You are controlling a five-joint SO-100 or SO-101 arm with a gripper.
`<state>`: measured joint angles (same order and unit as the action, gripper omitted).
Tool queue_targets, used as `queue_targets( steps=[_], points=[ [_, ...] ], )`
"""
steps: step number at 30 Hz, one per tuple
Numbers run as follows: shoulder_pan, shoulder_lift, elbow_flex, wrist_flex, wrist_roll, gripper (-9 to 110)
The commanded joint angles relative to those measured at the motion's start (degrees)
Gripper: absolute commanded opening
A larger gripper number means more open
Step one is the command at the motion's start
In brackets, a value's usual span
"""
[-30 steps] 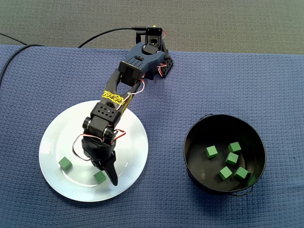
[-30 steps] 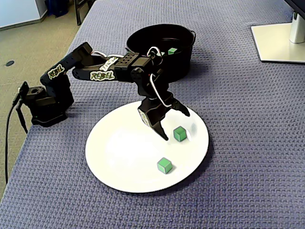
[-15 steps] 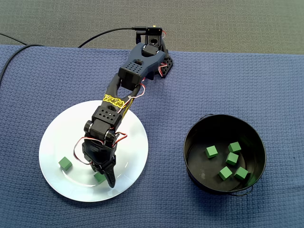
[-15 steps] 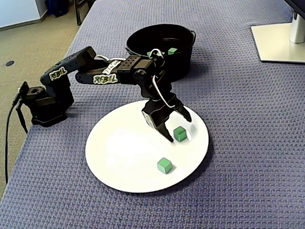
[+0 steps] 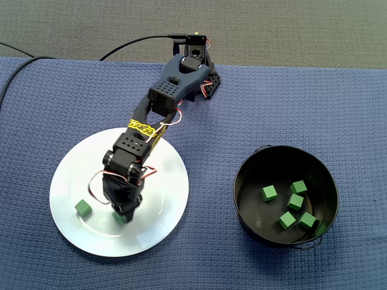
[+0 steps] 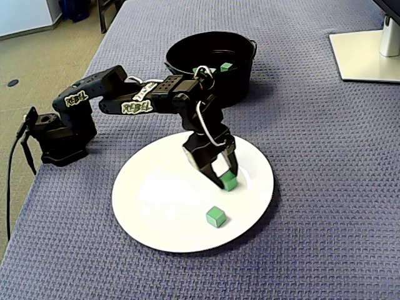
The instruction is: Pick up the items on the white plate and put them in the black container.
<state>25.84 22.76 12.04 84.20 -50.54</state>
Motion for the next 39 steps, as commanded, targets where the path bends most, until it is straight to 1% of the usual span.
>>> queue_targets(
  steps=[1, 3, 6, 9, 12, 16, 18, 21, 23, 25, 27, 30, 34, 36, 39],
  points=[
    [5.7, 10.0, 0.1, 6.8, 4.5, 0],
    [9.4, 16.7, 5.9, 5.8, 9.5, 0],
    [14.9, 29.0, 13.1, 1.6, 20.4, 0],
    [17.4, 43.4, 18.1, -2.4, 29.3, 0],
    [14.5, 58.0, 20.7, -4.4, 33.0, 0],
    [3.7, 73.7, 21.4, -9.8, 34.3, 0],
    [-4.5, 79.4, 22.3, -14.8, 31.6, 0],
    [-19.6, 85.7, 25.4, -21.3, 26.6, 0],
    [-31.0, 88.7, 31.8, -27.9, 20.7, 0],
    [-39.7, 89.6, 38.5, -33.4, 15.6, 0],
    [-45.6, 89.6, 46.4, -39.4, 10.1, 0],
    [-51.2, 88.6, 57.3, -45.4, 6.5, 0],
    [-55.5, 84.7, 70.3, -48.6, 2.3, 0],
    [-56.8, 81.8, 77.0, -53.7, 2.0, 0],
    [-57.7, 75.2, 82.8, -58.6, 2.9, 0]
  ],
)
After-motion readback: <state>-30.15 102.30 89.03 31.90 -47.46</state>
